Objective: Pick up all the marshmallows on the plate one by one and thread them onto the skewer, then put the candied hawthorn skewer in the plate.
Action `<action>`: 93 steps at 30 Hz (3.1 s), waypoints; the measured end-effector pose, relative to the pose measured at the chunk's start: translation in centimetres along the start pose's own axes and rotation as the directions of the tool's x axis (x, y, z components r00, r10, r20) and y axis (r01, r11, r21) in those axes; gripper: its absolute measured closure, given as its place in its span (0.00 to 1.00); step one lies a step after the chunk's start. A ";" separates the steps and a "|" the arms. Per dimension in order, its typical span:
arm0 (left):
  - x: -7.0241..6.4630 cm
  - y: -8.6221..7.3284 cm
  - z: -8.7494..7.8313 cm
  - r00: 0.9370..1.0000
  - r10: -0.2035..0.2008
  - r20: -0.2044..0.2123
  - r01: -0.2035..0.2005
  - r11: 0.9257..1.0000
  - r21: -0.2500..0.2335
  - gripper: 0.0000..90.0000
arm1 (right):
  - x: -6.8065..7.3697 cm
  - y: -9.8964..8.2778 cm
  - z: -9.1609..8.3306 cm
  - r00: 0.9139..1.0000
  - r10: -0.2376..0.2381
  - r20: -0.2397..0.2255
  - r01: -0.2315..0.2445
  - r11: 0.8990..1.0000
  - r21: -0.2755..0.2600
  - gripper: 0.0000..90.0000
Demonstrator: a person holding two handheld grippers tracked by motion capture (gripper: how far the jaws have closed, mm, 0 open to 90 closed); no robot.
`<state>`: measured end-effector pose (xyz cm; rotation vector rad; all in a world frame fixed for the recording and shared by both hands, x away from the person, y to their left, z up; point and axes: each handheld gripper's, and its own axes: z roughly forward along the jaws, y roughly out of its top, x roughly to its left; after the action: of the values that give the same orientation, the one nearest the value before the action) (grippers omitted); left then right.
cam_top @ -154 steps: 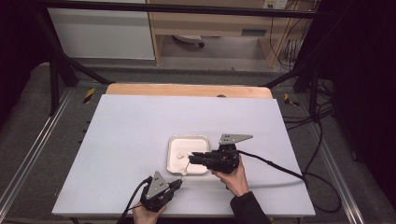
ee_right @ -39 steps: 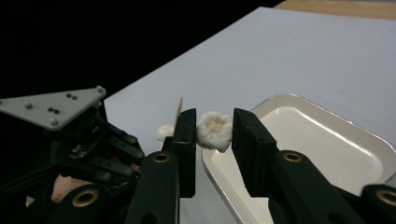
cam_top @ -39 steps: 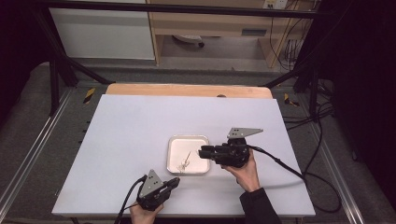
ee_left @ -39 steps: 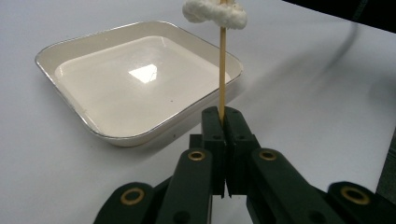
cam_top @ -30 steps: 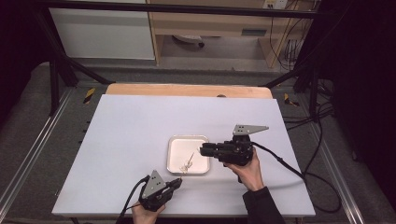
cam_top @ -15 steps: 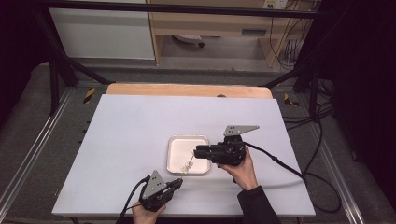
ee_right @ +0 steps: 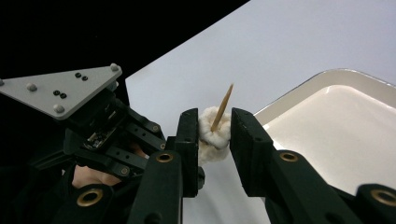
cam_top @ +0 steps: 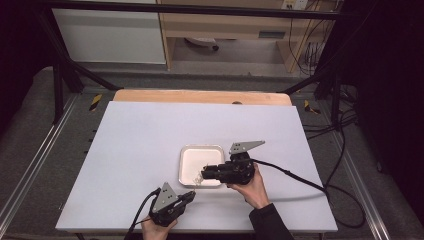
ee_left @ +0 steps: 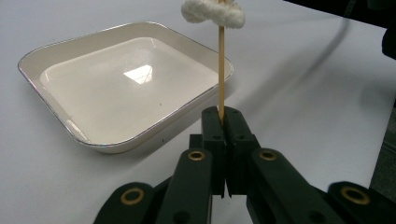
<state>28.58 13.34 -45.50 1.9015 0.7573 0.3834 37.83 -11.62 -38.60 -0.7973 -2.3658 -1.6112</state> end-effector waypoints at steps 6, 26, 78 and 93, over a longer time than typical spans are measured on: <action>0.2 -0.2 0.1 1.000 -0.017 0.000 0.017 1.000 0.005 0.98 | 0.1 0.1 -0.2 1.000 -0.011 0.018 0.011 0.999 -0.030 0.70; 1.2 0.1 -0.6 0.998 -0.059 -0.009 0.059 0.998 -0.004 0.98 | -1.6 -2.9 -4.9 0.956 -0.075 0.284 0.091 0.995 -0.043 0.17; 3.9 6.6 0.9 1.000 0.013 -0.013 -0.011 0.992 0.130 0.98 | -4.5 -10.1 -10.9 0.891 -0.014 0.455 -0.003 0.999 0.037 0.01; 5.8 6.9 4.0 0.998 -0.011 -0.055 0.024 0.971 0.236 0.98 | -4.5 -10.1 -11.1 0.894 -0.012 0.448 -0.001 1.000 0.030 0.01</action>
<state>37.53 12.31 -41.48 2.1128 0.8881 0.3462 34.70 -25.87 -44.28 -1.2774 -2.6832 -1.5177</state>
